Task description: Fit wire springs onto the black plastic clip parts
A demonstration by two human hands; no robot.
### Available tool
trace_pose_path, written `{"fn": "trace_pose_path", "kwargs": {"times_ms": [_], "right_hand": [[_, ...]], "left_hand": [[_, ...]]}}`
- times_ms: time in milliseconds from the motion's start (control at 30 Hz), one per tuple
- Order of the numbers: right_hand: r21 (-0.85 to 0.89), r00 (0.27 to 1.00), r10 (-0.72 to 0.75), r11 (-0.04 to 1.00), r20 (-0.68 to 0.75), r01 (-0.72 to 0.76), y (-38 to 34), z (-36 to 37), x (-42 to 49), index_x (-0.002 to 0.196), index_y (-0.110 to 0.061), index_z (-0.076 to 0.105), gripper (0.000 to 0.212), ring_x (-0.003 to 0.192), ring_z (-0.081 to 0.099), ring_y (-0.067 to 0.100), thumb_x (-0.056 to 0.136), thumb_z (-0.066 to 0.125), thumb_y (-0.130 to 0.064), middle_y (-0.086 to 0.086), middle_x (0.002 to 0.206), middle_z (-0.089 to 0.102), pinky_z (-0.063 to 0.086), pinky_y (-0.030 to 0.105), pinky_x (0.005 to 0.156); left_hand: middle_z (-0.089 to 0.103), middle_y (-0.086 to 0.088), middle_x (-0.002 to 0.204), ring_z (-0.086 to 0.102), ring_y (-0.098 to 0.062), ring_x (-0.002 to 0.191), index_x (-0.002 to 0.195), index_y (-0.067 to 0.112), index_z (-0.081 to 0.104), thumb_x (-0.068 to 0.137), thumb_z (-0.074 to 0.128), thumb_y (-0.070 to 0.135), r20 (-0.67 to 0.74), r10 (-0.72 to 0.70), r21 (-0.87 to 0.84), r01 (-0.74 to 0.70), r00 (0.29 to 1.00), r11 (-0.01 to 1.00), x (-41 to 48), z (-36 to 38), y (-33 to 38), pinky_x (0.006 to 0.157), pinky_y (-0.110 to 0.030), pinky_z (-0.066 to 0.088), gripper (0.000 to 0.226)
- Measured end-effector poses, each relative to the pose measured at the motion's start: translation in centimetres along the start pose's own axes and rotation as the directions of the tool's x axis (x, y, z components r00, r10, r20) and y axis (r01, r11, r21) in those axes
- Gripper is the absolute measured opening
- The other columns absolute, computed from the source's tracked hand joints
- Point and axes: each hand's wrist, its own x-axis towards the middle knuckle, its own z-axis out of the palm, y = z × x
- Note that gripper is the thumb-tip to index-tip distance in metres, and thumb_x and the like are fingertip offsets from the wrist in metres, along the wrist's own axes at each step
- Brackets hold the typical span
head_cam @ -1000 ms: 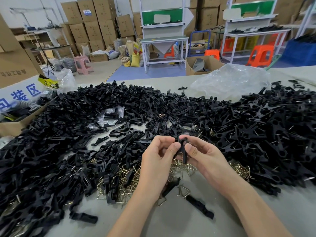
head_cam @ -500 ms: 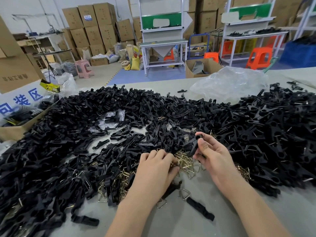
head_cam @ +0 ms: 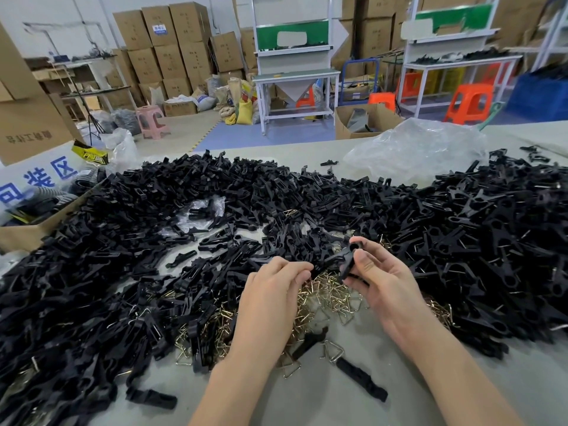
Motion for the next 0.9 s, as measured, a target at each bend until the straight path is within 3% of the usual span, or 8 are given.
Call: {"fn": "trace_pose_path", "kwargs": {"times_ms": [100,200,300,433,533,733,900], "right_hand": [[0.002,1.0,-0.006,1.0,0.011,0.006,0.1,0.0,0.0,0.094,-0.031,0.081,0.022,0.082,0.071,0.011,0.078,0.07,-0.021,-0.004,0.084,0.072,0.058,0.023,0.071],[0.001,1.0,-0.016,1.0,0.021,0.016,0.3,-0.1,0.1,0.097,-0.029,0.081,0.026,0.08,0.07,0.008,0.076,0.072,-0.016,-0.01,0.078,0.067,0.058,0.021,0.074],[0.015,1.0,-0.007,1.0,0.025,0.007,0.4,0.0,0.0,0.098,-0.027,0.081,0.028,0.082,0.071,0.011,0.074,0.073,-0.014,-0.009,0.079,0.066,0.058,0.022,0.077],[0.032,0.999,0.01,0.999,0.042,-0.011,0.4,0.1,-0.1,0.097,-0.024,0.081,0.028,0.084,0.072,0.013,0.074,0.072,-0.01,-0.003,0.085,0.069,0.058,0.02,0.078],[0.032,0.997,0.011,0.999,0.08,-0.013,0.4,0.4,-0.4,0.095,-0.023,0.081,0.027,0.087,0.073,0.014,0.075,0.071,-0.008,0.002,0.095,0.074,0.058,0.02,0.079],[0.014,0.994,-0.01,1.0,0.112,0.009,0.6,0.7,-0.6,0.095,-0.018,0.078,0.025,0.087,0.073,0.015,0.076,0.07,-0.006,0.005,0.103,0.077,0.058,0.021,0.079],[0.009,0.993,-0.019,1.0,0.113,0.018,0.5,0.6,-0.7,0.105,-0.008,0.069,0.029,0.087,0.073,0.016,0.076,0.07,-0.006,0.007,0.103,0.077,0.057,0.021,0.079]], "left_hand": [[0.06,0.019,0.099,0.056,-0.004,0.093,0.118,0.032,0.07,0.103,0.047,0.035,-0.032,-0.013,-0.017,0.013,0.999,1.0,0.1,-0.3,0.2,0.086,-0.035,0.049,0.027],[0.067,0.02,0.094,0.061,0.0,0.092,0.113,0.033,0.071,0.101,0.054,0.036,-0.047,-0.116,-0.209,0.104,0.992,0.972,0.1,-0.6,0.6,0.082,-0.018,0.049,0.021],[0.073,0.013,0.085,0.065,-0.002,0.076,0.096,0.031,0.071,0.097,0.064,0.031,0.015,-0.28,-0.525,0.246,0.96,0.815,0.3,-0.7,1.1,0.069,-0.013,0.05,0.007],[0.075,-0.001,0.08,0.068,-0.008,0.073,0.095,0.014,0.071,0.097,0.064,0.022,0.132,-0.363,-0.726,0.34,0.922,0.598,0.6,-0.5,1.5,0.069,-0.02,0.055,0.01],[0.075,0.0,0.079,0.067,-0.008,0.071,0.095,0.009,0.07,0.098,0.063,0.02,0.179,-0.362,-0.763,0.361,0.915,0.535,0.6,-0.3,1.5,0.069,-0.021,0.056,0.013],[0.072,0.002,0.072,0.065,-0.008,0.064,0.09,0.011,0.07,0.097,0.064,0.025,0.193,-0.37,-0.75,0.38,0.909,0.541,0.6,-0.1,1.6,0.065,-0.017,0.053,0.016],[0.072,-0.004,0.077,0.063,-0.012,0.068,0.078,0.018,0.075,0.089,0.068,0.036,0.258,-0.4,-0.814,0.421,0.879,0.401,0.7,-0.1,2.2,0.07,-0.027,0.052,0.022]]}}
